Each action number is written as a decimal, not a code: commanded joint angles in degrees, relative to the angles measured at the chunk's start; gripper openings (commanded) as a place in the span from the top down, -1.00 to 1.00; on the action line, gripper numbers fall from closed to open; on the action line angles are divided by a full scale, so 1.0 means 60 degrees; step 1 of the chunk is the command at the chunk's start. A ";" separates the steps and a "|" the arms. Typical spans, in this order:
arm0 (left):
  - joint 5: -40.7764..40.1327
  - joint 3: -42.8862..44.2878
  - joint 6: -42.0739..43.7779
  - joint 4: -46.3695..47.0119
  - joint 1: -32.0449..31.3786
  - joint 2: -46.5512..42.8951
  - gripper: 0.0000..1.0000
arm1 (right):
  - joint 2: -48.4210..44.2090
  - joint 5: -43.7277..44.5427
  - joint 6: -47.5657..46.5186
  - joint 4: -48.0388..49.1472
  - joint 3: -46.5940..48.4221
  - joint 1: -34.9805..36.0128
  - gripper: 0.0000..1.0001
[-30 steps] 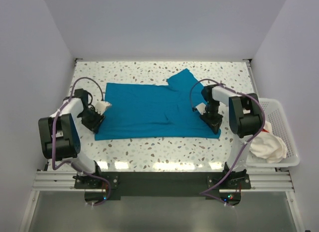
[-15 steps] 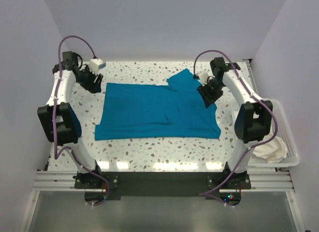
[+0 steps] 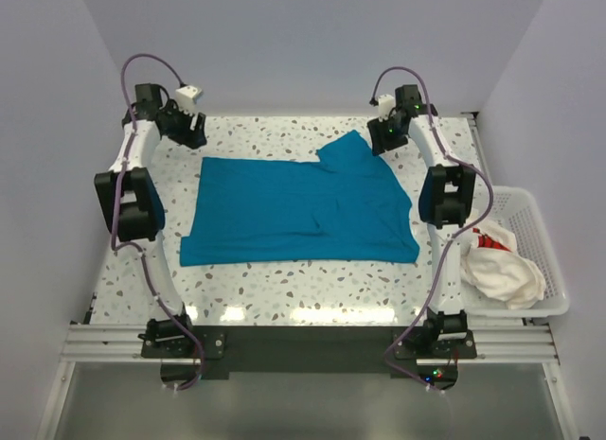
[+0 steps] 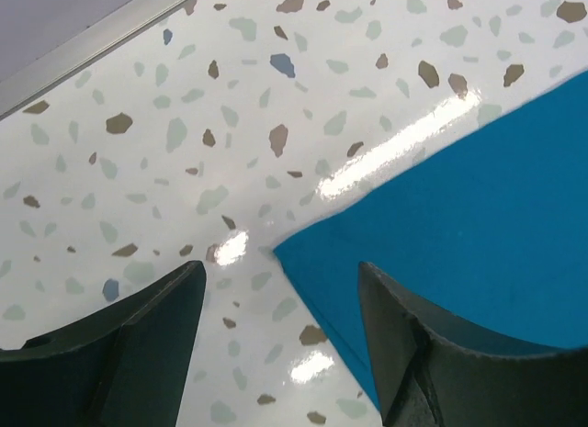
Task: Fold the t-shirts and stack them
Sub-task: Fold the tshirt
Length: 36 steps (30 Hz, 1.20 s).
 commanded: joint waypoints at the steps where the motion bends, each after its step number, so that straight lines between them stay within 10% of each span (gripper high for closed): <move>1: -0.0060 0.0583 -0.0563 0.0952 -0.0380 0.0491 -0.45 | 0.0200 -0.0229 0.0667 0.1128 0.0495 -0.0012 -0.11; 21: -0.0822 0.1594 -0.0184 0.0865 -0.0762 0.1943 -0.53 | 0.1152 -0.0332 0.0740 0.1617 -0.0385 0.0163 0.02; 36: -0.1130 0.1827 -0.0051 0.0587 -0.0703 0.2236 -0.49 | 0.1035 -0.0654 0.0111 0.0475 -0.0503 0.0325 1.00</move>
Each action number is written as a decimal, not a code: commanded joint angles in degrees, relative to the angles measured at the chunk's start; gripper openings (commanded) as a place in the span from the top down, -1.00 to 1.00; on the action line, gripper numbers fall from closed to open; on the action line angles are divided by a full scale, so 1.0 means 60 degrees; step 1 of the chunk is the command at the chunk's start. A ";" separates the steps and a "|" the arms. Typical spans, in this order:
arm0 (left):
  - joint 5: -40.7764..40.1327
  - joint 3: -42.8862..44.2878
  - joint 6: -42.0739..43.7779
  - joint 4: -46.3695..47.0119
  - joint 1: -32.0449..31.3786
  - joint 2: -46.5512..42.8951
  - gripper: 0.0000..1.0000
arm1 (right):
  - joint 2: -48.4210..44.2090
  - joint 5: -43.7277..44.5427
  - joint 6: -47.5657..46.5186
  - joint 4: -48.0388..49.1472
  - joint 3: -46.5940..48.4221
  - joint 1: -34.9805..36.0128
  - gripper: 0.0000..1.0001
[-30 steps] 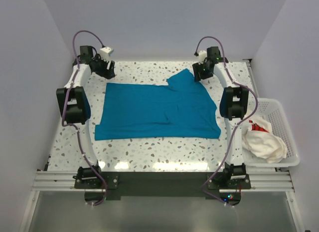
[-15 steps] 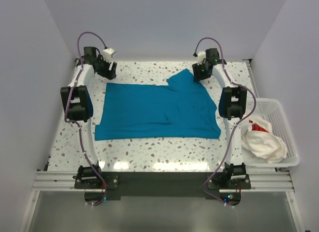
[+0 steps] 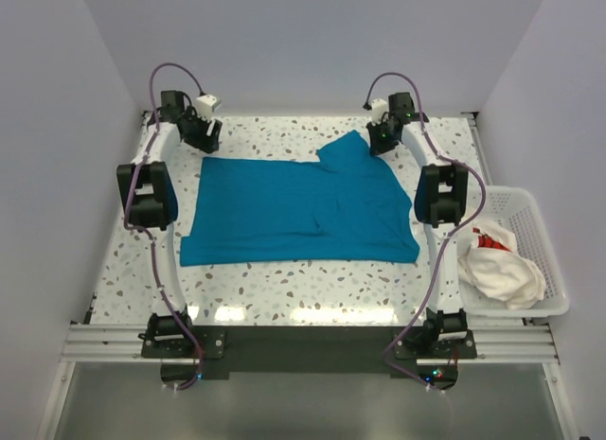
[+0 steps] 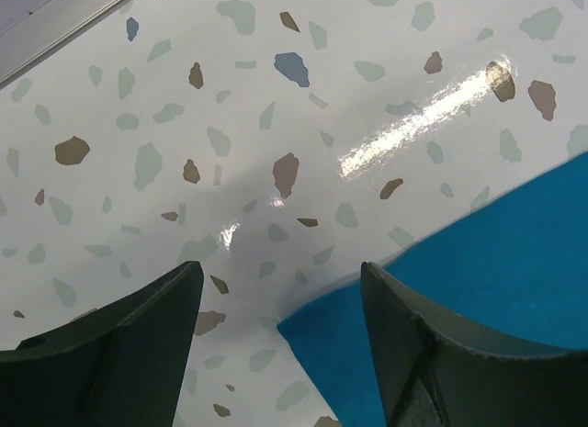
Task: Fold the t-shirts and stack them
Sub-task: Fold the tshirt
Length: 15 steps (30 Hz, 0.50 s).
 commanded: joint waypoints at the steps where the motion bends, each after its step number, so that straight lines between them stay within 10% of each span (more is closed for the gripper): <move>1: 0.0036 0.0546 0.0105 -0.0044 0.0087 0.0127 -0.48 | 0.0063 -0.0199 -0.0144 -0.1081 -0.0178 0.0135 1.00; 15: 0.0548 0.0634 0.1305 -0.1142 0.0249 0.0375 -0.19 | -0.0626 -0.0448 -0.0188 -0.0964 -0.0574 0.0135 1.00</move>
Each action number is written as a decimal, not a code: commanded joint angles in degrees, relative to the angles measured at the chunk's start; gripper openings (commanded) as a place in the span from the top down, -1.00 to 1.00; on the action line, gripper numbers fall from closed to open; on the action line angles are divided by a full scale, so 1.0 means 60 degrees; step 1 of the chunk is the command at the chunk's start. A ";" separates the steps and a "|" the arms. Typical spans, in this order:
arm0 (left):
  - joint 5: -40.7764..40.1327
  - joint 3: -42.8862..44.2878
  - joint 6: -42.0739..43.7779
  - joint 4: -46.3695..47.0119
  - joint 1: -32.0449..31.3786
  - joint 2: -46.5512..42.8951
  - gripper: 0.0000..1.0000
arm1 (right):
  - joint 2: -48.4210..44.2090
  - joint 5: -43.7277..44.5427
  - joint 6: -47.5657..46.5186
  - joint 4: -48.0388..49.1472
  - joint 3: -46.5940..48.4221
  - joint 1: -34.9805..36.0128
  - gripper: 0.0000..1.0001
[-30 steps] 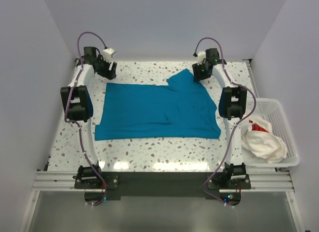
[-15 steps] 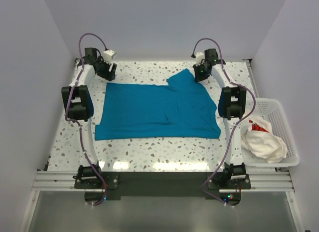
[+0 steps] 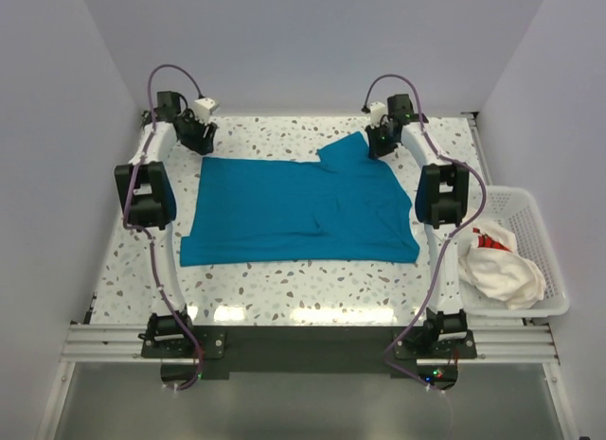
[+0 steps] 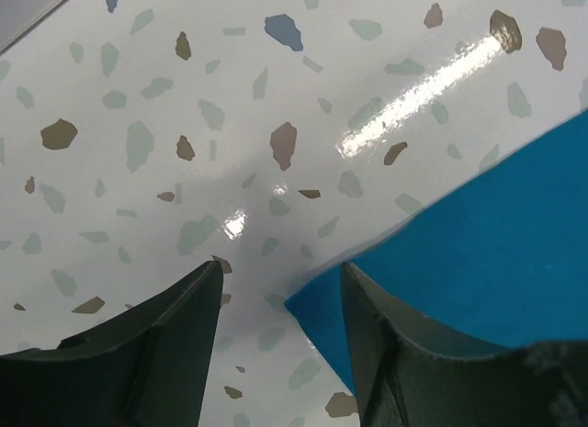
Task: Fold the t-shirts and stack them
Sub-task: Fold the tshirt
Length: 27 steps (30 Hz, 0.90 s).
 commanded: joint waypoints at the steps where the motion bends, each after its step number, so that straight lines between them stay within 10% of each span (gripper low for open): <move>1: 0.0337 0.0317 0.0803 -0.0704 0.0066 0.0208 -0.17 | -0.0244 -0.0328 -0.0097 -0.0855 -0.0045 0.0073 1.00; 27: 0.1041 -0.0488 0.1596 -0.0181 0.0081 -0.0391 0.71 | -0.0887 -0.0663 -0.0024 -0.0841 0.0029 0.0073 1.00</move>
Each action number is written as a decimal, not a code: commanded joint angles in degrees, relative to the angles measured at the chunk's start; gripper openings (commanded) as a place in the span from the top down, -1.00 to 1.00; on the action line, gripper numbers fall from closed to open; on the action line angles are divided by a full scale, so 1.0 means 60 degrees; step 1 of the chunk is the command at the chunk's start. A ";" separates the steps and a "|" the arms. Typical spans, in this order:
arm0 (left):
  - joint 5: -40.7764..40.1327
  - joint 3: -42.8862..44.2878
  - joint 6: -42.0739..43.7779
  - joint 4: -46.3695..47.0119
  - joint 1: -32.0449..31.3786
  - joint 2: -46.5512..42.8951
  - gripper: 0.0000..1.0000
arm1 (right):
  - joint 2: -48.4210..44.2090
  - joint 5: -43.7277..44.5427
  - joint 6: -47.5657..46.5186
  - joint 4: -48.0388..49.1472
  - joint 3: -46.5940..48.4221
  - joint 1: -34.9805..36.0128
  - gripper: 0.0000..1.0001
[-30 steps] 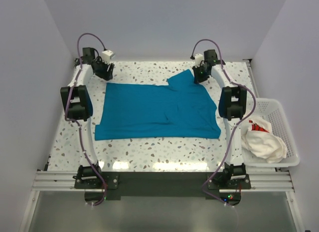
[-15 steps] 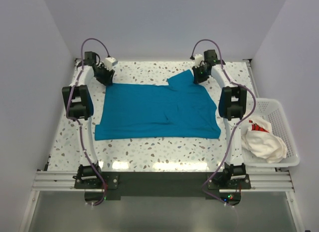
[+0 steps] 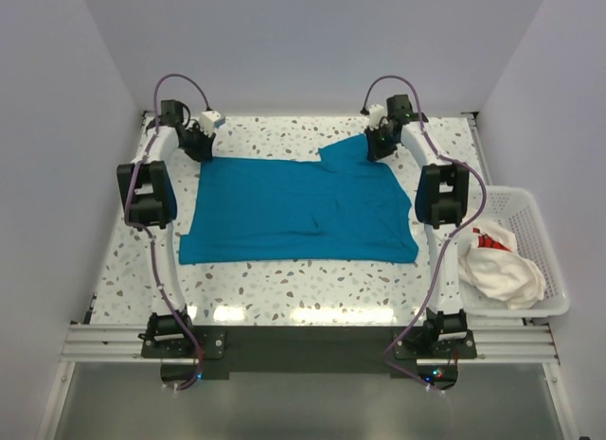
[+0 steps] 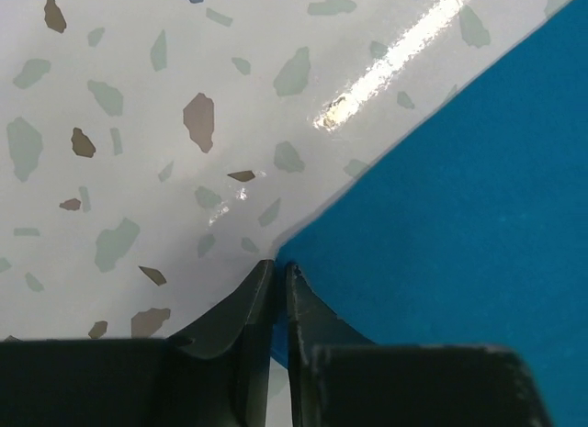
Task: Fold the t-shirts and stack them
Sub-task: Fold the tshirt
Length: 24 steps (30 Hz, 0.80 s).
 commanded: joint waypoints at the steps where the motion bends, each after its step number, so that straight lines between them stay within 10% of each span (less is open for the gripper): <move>1: 0.0268 -0.0445 0.0091 0.0691 0.0063 -0.0927 0.75 | -0.1033 -0.0486 0.0085 -0.0308 -0.0169 0.0040 1.00; 24: 0.0810 -0.1909 0.0339 0.0956 0.0400 -0.2567 1.00 | -0.2762 -0.0794 -0.0573 -0.0499 -0.1807 -0.0091 1.00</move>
